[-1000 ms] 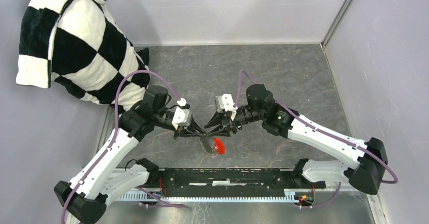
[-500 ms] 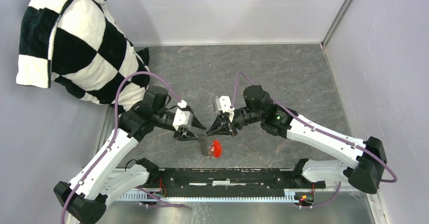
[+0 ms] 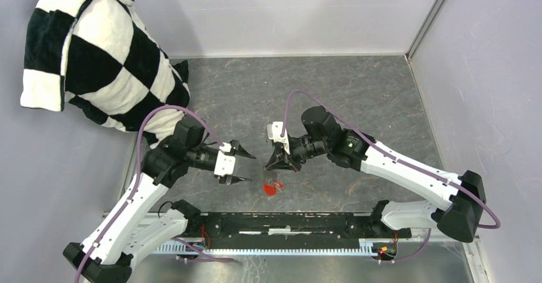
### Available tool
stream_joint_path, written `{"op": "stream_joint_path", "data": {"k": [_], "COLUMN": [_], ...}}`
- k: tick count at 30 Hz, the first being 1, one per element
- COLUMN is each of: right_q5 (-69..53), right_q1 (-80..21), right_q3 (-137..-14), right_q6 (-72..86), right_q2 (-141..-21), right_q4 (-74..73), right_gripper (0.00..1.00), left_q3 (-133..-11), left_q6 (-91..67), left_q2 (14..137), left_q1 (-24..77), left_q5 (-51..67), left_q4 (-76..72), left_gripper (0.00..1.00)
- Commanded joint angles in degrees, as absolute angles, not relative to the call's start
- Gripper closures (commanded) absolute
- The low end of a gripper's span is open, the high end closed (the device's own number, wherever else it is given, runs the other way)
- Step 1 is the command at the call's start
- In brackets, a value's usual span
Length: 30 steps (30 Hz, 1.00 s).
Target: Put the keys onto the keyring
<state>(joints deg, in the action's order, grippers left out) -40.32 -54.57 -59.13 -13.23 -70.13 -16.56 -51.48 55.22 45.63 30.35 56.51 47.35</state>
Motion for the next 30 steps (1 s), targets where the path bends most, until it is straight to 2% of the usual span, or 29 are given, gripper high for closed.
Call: {"op": "stream_joint_path", "data": {"k": [1,5,10,16,25,30], "right_q5": [-39.0,-38.6,-38.0,-39.5,-38.9,-39.0], "right_q1": [-55.6,-56.4,-56.9,-57.1,-57.0,-57.0], "right_q3": [-64.3,-66.1,-68.4,-70.0,-70.2,-67.6], "right_q6": [-14.3,-14.1,-13.8,-12.4,-9.7,-6.2], "right_q2": [-71.4,-72.6,-73.9,-74.9,-75.1,-73.7], "right_q4": [-17.7,-19.5,-22.1,-22.3,-20.0,-14.5], "right_gripper": [1.0,1.0,1.0,1.0,1.0,1.0], "left_q3": [-50.9,-50.2,-50.4,-50.1,-50.3,-50.4], "left_q6": [51.0,49.8,48.8,49.5,47.1,46.1], "left_q2": [45.1,46.3,47.1,47.6,49.4,49.5], "left_q1": [30.5,30.5,30.5,30.5,30.6,30.6], "left_q5": [59.5,61.2,61.6,62.6,64.9,64.5], "left_q4": [41.2,41.2,41.1,42.7,42.8,42.9], "left_gripper": [0.34,0.4,0.56,0.61,0.61,0.67]}}
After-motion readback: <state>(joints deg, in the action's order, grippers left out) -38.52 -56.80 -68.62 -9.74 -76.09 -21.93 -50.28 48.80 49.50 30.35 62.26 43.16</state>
